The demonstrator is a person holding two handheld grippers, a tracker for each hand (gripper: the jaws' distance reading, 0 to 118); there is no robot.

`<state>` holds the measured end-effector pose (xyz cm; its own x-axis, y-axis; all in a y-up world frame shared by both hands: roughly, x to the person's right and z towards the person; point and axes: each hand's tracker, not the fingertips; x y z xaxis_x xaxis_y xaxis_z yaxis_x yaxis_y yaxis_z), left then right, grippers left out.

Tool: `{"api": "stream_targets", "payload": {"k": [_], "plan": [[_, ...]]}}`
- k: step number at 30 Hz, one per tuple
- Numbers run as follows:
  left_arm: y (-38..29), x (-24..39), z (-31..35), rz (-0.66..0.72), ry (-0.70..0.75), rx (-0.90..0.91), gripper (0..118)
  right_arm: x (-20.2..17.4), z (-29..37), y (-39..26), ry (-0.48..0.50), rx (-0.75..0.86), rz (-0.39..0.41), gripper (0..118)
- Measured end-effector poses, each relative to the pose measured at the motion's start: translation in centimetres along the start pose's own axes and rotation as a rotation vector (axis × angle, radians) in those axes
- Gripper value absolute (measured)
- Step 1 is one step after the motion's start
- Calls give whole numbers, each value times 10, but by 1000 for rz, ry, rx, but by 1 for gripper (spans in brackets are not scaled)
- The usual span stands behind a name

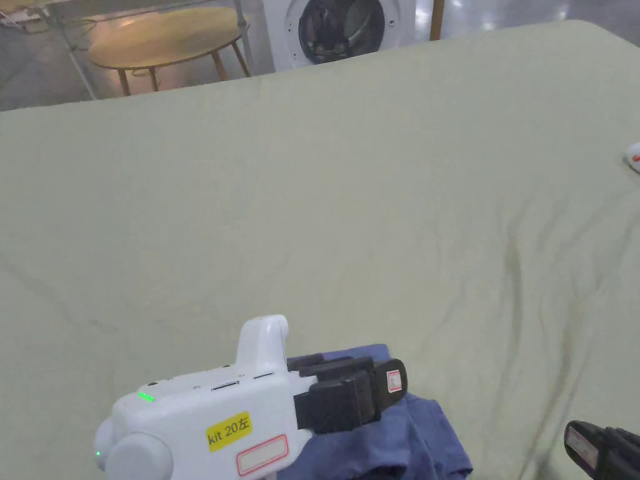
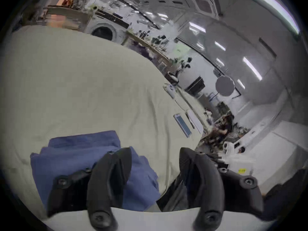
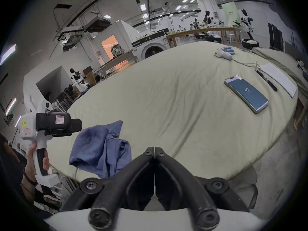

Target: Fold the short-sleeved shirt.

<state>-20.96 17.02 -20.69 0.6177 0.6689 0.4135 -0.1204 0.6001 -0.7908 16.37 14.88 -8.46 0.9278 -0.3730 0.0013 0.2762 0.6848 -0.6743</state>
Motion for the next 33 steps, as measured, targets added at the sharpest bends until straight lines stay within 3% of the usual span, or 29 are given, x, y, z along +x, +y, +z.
{"api": "stream_targets", "payload": {"k": [1,3,7,11,12,14,18,21,24,27,28,29,30,32,33], "plan": [[-2,-6,-2,31,8,8,2,1,0,0,3,0,-8,0],[-12,-24,-15,85,78,-35,0,-2,-2,1,3,-3,-10,0],[-49,-35,-72,-77,218,-294,0,-18,-9,2,18,-23,35,0],[-40,-28,-61,-25,179,-220,0,-47,-25,3,110,-73,130,0],[-36,-27,-54,-29,148,-196,13,-56,-33,5,149,-91,147,0],[-32,-23,-32,-78,93,-142,53,-74,-57,9,222,-154,178,0],[-26,-23,35,-127,194,4,79,-116,-105,12,234,-235,315,0],[-32,-43,88,-55,307,62,84,-131,-152,4,39,-448,374,0],[-35,-62,107,-16,424,16,84,-135,-148,5,73,-384,384,0],[-45,-101,91,139,317,12,84,-130,-147,0,66,-371,400,0],[-47,-110,81,202,263,3,82,-129,-148,-1,67,-367,399,0],[-52,-118,69,260,201,-12,66,-127,-147,1,72,-363,387,0],[-56,-124,57,315,117,-21,28,-125,-144,3,80,-365,360,0],[-63,-131,38,384,52,-68,24,-122,-144,6,89,-382,324,0],[-65,-129,38,351,109,-35,23,-120,-142,7,91,-386,316,0]]}}
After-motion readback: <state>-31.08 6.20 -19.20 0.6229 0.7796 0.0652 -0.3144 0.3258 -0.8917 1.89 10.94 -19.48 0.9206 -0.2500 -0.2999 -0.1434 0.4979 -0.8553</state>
